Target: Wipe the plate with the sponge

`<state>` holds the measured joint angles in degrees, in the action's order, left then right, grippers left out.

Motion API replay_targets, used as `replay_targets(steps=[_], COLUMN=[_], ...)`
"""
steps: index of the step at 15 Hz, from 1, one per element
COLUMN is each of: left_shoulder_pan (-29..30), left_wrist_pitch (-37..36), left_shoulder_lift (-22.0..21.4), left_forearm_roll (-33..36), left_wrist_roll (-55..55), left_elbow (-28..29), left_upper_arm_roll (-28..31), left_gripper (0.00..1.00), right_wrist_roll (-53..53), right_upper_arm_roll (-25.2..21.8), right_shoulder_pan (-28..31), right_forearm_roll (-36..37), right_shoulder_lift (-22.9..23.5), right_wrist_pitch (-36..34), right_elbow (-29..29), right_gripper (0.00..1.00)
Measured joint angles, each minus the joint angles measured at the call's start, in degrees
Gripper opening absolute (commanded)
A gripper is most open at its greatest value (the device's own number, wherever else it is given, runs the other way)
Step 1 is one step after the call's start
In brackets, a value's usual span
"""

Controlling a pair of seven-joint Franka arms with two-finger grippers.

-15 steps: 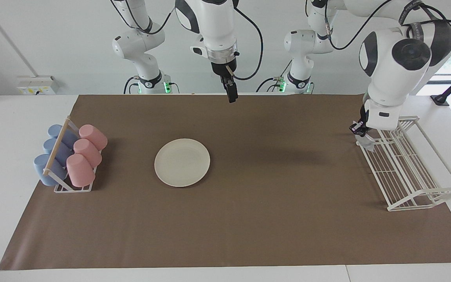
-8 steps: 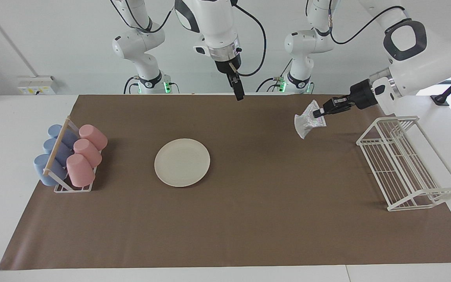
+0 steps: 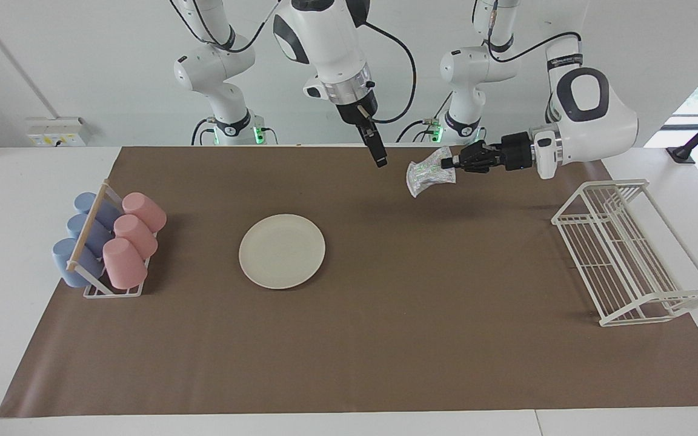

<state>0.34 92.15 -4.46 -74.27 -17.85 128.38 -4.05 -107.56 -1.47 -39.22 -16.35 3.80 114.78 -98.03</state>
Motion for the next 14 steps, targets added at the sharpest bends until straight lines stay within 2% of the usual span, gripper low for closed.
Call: replay_targets(steps=[4,11,14], left_shoulder_pan=[-3.85,-4.0,-4.02], left_wrist_pitch=[2.52,2.54,2.54], left_shoulder_lift=[-1.04,-1.78,-1.78], left_forearm_roll=[-7.78,-8.22,-8.29], left_wrist_roll=[-6.96,-11.37,-11.53], left_elbow=[4.83,5.99,6.0], left_upper_arm_roll=[-0.2,-0.14,-0.14], left_gripper=[0.0,0.0,0.0], right_wrist_roll=[0.16,0.16,0.16], right_upper_arm_roll=[0.12,0.14,0.15], right_shoulder_pan=[-1.36,-1.73,-1.73], right_forearm_roll=[-2.94,-4.7,-4.7], right_shoulder_lift=[-0.18,-0.17,-0.17], right_wrist_pitch=[2.12,10.9,11.72], right_elbow=[-4.3,-8.22,-8.52], right_gripper=[1.0,1.0,1.0])
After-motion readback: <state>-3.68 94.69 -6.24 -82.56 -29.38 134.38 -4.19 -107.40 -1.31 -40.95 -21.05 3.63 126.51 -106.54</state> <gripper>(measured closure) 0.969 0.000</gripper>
